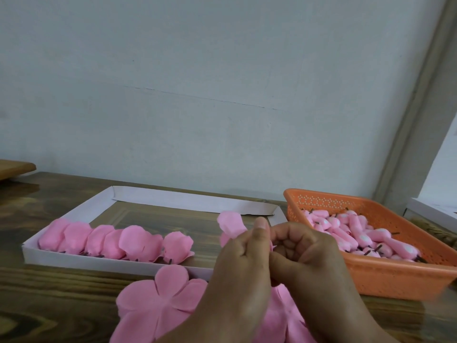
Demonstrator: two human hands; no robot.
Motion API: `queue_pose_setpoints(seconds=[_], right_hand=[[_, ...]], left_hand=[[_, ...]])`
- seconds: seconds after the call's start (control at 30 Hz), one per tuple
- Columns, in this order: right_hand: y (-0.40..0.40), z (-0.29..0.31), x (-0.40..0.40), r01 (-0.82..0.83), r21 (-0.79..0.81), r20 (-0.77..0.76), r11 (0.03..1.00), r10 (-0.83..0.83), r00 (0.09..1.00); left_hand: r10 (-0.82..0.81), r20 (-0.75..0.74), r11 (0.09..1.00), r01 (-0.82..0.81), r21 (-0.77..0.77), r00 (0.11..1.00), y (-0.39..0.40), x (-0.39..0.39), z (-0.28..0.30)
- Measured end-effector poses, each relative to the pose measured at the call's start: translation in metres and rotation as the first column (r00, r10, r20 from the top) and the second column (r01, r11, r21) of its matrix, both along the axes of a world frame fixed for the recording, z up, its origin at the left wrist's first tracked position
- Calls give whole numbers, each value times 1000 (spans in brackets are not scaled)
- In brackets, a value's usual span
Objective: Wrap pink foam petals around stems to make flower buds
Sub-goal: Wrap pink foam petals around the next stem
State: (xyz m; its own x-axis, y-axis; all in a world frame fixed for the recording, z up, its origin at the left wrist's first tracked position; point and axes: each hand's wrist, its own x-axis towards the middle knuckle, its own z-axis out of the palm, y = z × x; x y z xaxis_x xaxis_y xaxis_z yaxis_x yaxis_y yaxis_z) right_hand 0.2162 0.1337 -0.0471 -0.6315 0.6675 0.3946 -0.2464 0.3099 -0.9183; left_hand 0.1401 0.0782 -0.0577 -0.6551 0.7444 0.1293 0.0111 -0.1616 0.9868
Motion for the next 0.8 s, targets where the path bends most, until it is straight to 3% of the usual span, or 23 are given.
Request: queue_pose_setpoints(seconds=[0.17, 0.33, 0.5, 0.67, 0.8], right_hand=[[1, 2, 1, -36, -45, -17, 998, 35, 999], [2, 4, 3, -43, -65, 7, 997, 43, 999], [5, 2, 2, -28, -66, 47, 997, 31, 998], [9, 5, 4, -56, -106, 28, 993, 59, 998], [11, 8, 5, -58, -166, -22, 985, 55, 998]], left_hand=[[-35, -10, 999, 34, -15, 999, -2, 0, 2], [-8, 72, 1000, 7, 20, 997, -3, 1, 6], [128, 125, 992, -128, -10, 984, 1, -11, 3], [9, 119, 1000, -9, 2, 993, 1, -18, -2], [86, 114, 996, -83, -31, 990, 6, -23, -6]])
